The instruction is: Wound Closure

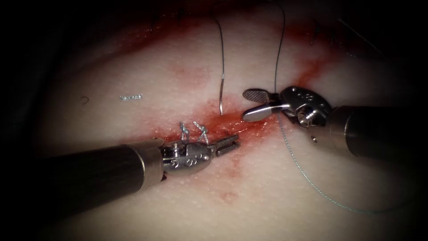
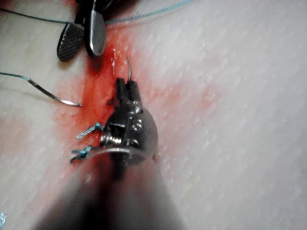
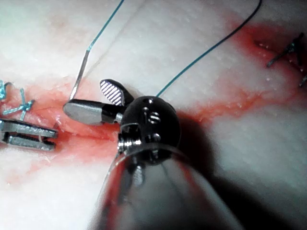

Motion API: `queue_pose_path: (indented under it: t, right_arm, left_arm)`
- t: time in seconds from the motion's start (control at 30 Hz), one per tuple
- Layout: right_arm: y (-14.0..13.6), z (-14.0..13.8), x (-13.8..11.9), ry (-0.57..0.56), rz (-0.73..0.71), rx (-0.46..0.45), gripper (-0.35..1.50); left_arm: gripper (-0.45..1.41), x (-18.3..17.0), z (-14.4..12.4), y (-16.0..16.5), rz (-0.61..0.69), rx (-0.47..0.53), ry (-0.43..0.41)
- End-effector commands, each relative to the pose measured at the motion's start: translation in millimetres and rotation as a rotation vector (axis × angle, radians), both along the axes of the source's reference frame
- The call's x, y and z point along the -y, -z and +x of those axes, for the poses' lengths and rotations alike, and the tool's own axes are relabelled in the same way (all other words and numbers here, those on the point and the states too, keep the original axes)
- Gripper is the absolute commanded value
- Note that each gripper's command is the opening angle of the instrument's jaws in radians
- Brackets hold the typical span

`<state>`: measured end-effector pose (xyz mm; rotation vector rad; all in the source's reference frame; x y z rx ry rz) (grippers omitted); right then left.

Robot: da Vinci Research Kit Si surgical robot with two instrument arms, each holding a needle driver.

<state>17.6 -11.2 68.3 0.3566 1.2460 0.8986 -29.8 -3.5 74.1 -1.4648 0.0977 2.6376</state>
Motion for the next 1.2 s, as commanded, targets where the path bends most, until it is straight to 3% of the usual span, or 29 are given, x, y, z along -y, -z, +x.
queue_pose_path:
  t: [0.03,0.1,0.17,0.3,0.47,0.57,0.73,0.83,0.9,1.2]
  right_arm:
    - [-0.8,0.2,0.1,0.028,-0.084,0.013,0.98]
    - [-0.7,-0.3,-0.3,0.058,-0.182,0.028,0.98]
    - [-0.4,-0.7,-1.0,0.080,-0.232,0.026,1.15]
    - [-0.1,-0.7,-1.6,0.090,-0.248,0.028,1.30]
    - [0.6,-0.9,-2.2,0.146,-0.233,-0.024,1.30]
    - [0.8,-0.9,-1.8,0.161,-0.232,-0.037,1.18]
    - [1.1,-1.0,-1.0,0.177,-0.181,-0.071,1.10]
    - [1.2,-1.0,-0.6,0.181,-0.128,-0.087,1.05]
    - [1.4,-0.9,-0.2,0.163,-0.055,-0.101,0.91]
    - [3.4,-1.5,-0.5,0.107,0.195,-0.144,0.69]
  left_arm:
    - [-0.45,0.4,-0.5,-0.6,0.054,0.027,0.005]
    - [-0.45,0.5,-0.7,-0.3,0.197,0.072,-0.001]
    - [-0.45,1.0,-1.2,0.5,0.333,0.121,0.016]
    - [-0.45,1.3,-1.6,1.9,0.477,0.165,0.025]
    - [-0.45,1.2,-1.4,4.5,0.730,0.214,0.050]
    - [-0.45,1.7,-1.3,5.8,0.843,0.235,0.074]
    - [-0.45,2.3,-1.4,7.9,0.933,0.291,0.076]
    - [-0.45,2.3,-1.4,9.3,0.943,0.305,0.059]
    - [-0.45,1.7,-1.4,10.6,0.920,0.309,0.062]
    - [-0.45,-2.5,0.5,14.8,0.512,0.261,0.064]
